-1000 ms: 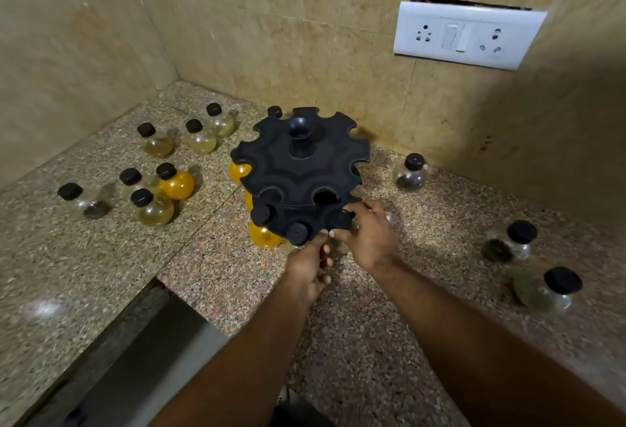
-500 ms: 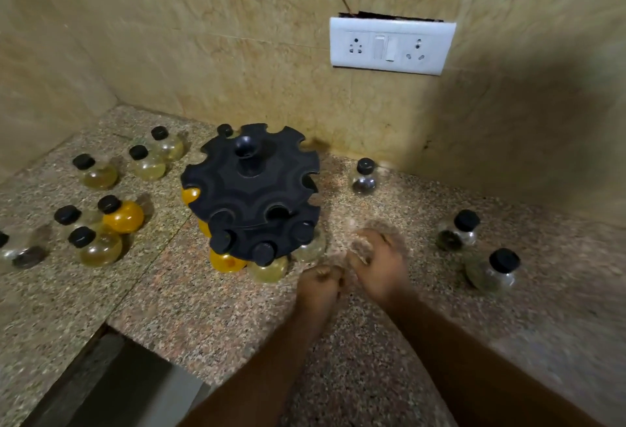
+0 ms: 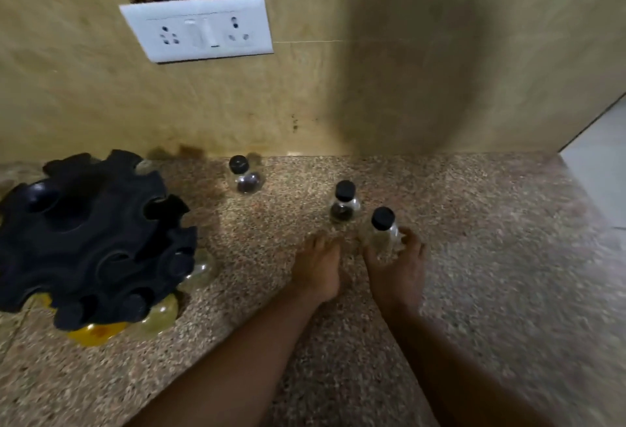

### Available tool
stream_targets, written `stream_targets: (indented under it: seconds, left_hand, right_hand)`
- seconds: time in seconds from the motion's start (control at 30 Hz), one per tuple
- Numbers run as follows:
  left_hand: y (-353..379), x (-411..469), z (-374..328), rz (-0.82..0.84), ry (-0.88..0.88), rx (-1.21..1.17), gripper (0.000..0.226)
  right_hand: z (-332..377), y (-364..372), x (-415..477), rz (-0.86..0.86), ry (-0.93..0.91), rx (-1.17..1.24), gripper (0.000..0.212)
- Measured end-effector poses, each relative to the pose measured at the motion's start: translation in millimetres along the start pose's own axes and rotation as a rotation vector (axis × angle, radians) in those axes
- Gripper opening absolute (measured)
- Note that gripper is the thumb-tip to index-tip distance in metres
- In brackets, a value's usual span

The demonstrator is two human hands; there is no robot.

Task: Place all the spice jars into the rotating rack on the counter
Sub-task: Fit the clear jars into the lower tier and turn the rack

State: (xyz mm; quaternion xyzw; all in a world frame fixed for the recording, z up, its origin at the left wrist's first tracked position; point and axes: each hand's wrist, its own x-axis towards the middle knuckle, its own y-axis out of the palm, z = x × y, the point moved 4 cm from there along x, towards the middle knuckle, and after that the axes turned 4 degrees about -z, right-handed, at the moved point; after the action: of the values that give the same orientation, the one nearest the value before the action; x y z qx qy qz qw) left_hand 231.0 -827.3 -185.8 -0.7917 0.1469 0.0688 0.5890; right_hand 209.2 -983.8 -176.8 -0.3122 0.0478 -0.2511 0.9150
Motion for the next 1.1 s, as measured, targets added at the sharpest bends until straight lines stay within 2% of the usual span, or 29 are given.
stream_targets:
  seconds: [0.13,0.3,0.43,0.57,0.6,0.67,0.77,0.87,0.93,1.0,1.1]
  left_hand:
    - [20.9,12.3,-9.4,0.197,-0.026,0.093,0.111]
    - [29.7,18.7,-6.0,0.187,-0.024,0.098,0.117]
    - [32.3,21.2,-6.8,0.185,-0.036,0.094,0.118]
    - [31.8,20.4,-5.2,0.172,-0.033,0.052,0.116]
    - [31.2,18.4,-4.5,0.139,-0.030,0.027,0.111]
    - [25.9,16.6,1.5,-0.042,-0.058,-0.037,0.089]
    - [10.2,10.0,27.7,-0.298,-0.300,-0.350,0.059]
    - [-12.4,-6.8,53.6,-0.458,-0.628,-0.934,0.048]
    - [-22.4,-20.7,72.7,-0.587,-0.789,-1.282,0.030]
    - [-26.3,-30.7,90.8,-0.657,-0.862,-1.563,0.035]
    - [-13.4,-38.3,123.0,-0.683,-0.906,-1.897,0.070]
  right_hand:
    - [-5.9,-0.8,29.2,0.061,0.021,0.031,0.084]
    - [-8.1,6.7,49.4,0.129,-0.036,0.018,0.077]
    - [-4.5,13.4,51.0,0.135,-0.068,0.037,0.057]
    - [-5.9,11.4,44.0,0.108,-0.094,0.038,0.054]
    - [-5.4,10.4,41.6,0.105,-0.096,0.027,0.055]
    - [-2.0,9.0,36.0,0.108,-0.107,0.008,0.056]
    - [8.9,11.8,24.0,0.147,-0.149,0.003,0.057]
    - [23.5,22.8,10.1,0.225,-0.209,-0.005,0.059]
    - [38.0,32.1,-0.2,0.286,-0.236,-0.004,0.057]
    - [55.7,43.1,-9.9,0.356,-0.277,0.016,0.050]
    - [86.5,64.1,-28.6,0.481,-0.383,0.043,0.042]
